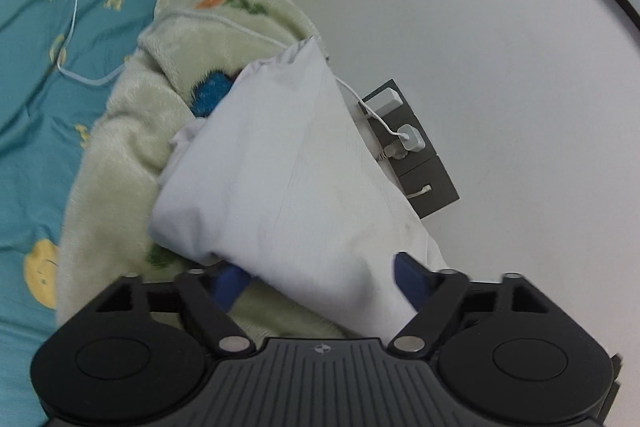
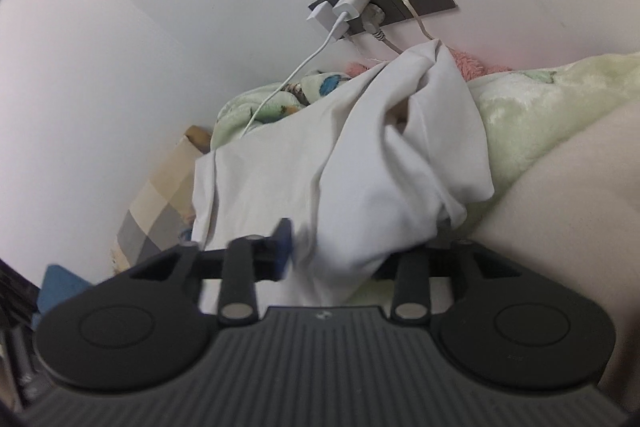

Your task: Fold clothes

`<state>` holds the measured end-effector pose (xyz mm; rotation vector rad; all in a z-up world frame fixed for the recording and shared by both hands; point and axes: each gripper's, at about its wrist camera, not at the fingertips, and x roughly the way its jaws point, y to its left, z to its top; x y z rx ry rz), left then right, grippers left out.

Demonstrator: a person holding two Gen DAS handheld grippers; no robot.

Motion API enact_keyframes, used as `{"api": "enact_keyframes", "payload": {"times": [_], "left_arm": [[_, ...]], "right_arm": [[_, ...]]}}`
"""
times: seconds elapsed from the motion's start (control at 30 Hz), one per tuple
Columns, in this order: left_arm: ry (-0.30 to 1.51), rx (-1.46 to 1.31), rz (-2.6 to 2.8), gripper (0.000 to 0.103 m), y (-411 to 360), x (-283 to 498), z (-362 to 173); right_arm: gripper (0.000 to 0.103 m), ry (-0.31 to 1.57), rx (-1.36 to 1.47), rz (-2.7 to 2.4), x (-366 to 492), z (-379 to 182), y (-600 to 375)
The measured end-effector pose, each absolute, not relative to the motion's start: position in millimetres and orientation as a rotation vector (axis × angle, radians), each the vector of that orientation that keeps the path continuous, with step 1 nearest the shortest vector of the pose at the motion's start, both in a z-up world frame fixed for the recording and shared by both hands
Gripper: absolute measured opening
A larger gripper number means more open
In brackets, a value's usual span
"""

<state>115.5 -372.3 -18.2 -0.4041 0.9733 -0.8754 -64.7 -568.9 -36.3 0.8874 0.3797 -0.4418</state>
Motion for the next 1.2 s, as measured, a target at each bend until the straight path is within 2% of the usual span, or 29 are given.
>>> {"api": "enact_keyframes", "payload": {"times": [0.03,0.1,0.17,0.4,0.47,0.53,0.8,1.2], "left_arm": [[0.95,-0.365,-0.87,0.09,-366,107,-8],[0.9,-0.306,-0.86,0.096,-350,90,12],[0.85,-0.267,-0.852,0.101,-332,70,31],[0.617,-0.107,-0.807,0.103,-266,-7,97],[0.559,-0.059,-0.793,0.103,-248,-30,113],[0.503,-0.007,-0.766,0.103,-234,-52,125],[0.373,0.153,-0.693,0.103,-194,-119,153],[0.322,0.167,-0.696,0.103,-162,-155,142]], "right_arm": [[0.065,0.375,0.83,-0.468,-69,-29,-560],[0.073,0.352,0.748,-0.48,-81,-16,-544],[0.073,0.341,0.706,-0.478,-95,-5,-531],[0.074,0.272,0.506,-0.466,-138,45,-475],[0.088,0.255,0.456,-0.453,-149,57,-458],[0.095,0.241,0.416,-0.447,-160,66,-441],[0.095,0.215,0.317,-0.423,-191,85,-393],[0.095,0.227,0.236,-0.418,-209,76,-346]]}}
